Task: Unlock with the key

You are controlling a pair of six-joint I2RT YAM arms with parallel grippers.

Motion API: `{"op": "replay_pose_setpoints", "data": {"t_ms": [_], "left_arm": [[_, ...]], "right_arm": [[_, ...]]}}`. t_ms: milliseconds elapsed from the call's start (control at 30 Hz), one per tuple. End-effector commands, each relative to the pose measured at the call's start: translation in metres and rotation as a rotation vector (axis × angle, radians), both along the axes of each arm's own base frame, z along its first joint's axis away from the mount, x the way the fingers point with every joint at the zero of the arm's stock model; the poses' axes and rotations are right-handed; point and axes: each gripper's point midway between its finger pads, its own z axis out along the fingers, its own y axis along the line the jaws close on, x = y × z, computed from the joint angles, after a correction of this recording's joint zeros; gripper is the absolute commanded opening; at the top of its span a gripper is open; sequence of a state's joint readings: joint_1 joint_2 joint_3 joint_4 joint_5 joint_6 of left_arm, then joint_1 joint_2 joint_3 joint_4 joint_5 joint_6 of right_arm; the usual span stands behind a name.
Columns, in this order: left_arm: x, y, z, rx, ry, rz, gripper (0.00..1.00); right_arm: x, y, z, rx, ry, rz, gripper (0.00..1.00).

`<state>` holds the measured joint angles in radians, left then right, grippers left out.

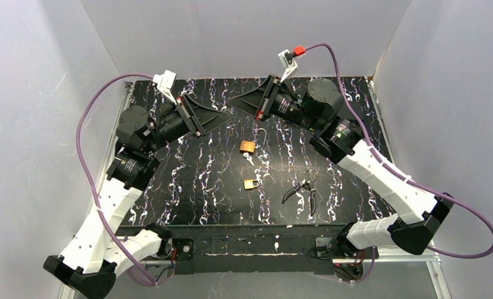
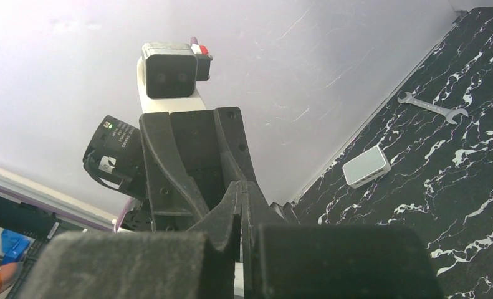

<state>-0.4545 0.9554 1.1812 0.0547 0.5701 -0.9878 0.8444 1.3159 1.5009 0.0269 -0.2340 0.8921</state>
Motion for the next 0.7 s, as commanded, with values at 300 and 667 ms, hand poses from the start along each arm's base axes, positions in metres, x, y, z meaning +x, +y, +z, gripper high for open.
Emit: {"op": "replay_pose_setpoints", "data": {"t_ms": [300, 667], "left_arm": [[-0.0048, 0.0072, 0.0347, -0.074, -0.090, 0.047, 0.24], [-0.0056, 0.0072, 0.0305, -0.082, -0.068, 0.043, 0.17]], "right_arm": [[-0.0027, -0.0071, 0.0215, 0.062, -0.050, -0.016, 0.01], [-0.0021, -0.0089, 0.0204, 0.064, -0.050, -0.026, 0.01]]}}
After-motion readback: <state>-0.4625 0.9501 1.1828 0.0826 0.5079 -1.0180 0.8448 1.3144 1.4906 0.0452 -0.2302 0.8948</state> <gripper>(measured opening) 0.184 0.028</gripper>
